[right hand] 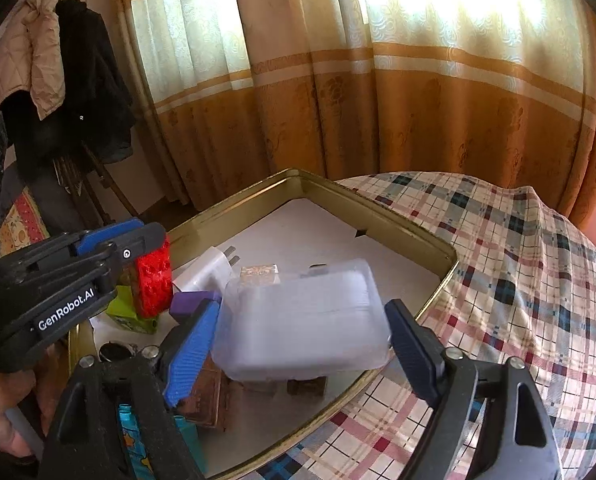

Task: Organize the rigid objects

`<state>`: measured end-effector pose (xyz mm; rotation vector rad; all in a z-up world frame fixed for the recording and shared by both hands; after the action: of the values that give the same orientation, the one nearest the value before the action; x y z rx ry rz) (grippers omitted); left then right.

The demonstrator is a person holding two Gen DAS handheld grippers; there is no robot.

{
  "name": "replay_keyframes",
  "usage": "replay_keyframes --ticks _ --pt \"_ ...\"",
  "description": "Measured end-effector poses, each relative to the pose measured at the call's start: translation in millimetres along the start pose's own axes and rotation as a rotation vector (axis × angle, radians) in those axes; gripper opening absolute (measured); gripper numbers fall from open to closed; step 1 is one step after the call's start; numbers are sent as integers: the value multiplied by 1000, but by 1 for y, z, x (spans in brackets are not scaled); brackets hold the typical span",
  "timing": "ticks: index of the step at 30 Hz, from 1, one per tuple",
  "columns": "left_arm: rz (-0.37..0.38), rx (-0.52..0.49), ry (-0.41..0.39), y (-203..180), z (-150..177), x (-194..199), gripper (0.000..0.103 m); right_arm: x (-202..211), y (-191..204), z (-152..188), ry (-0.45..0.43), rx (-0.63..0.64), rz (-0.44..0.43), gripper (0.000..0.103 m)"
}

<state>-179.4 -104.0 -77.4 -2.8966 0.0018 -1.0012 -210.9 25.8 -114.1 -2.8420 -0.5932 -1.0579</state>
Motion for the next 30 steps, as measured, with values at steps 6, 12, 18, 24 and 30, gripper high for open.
replay_keyframes --ticks 6,12,18,24,30 --pt "-21 10 -58 -2 8 23 76 19 -6 3 -36 -41 -16 94" --pt "-73 20 -137 -7 12 58 102 56 -13 11 -106 -38 90 97" --pt "-89 22 -163 -15 24 91 103 97 6 12 -211 64 169 100" --pt "-88 36 -167 -17 24 104 103 113 13 13 -233 86 193 101" --pt "-92 39 -159 -18 24 106 103 120 9 9 -233 59 194 101"
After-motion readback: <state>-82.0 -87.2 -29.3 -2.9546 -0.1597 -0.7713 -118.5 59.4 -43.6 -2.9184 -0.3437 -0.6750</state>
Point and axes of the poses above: each gripper's, at about its wrist camera, not at the fingertips, and x roughly against the way its jaws point, y to its left, z to its underside, the point moved 7 cm from there along -x, roughly the way its jaws point, and after that the axes turned 7 degrees about z, right-handed, at the moved point
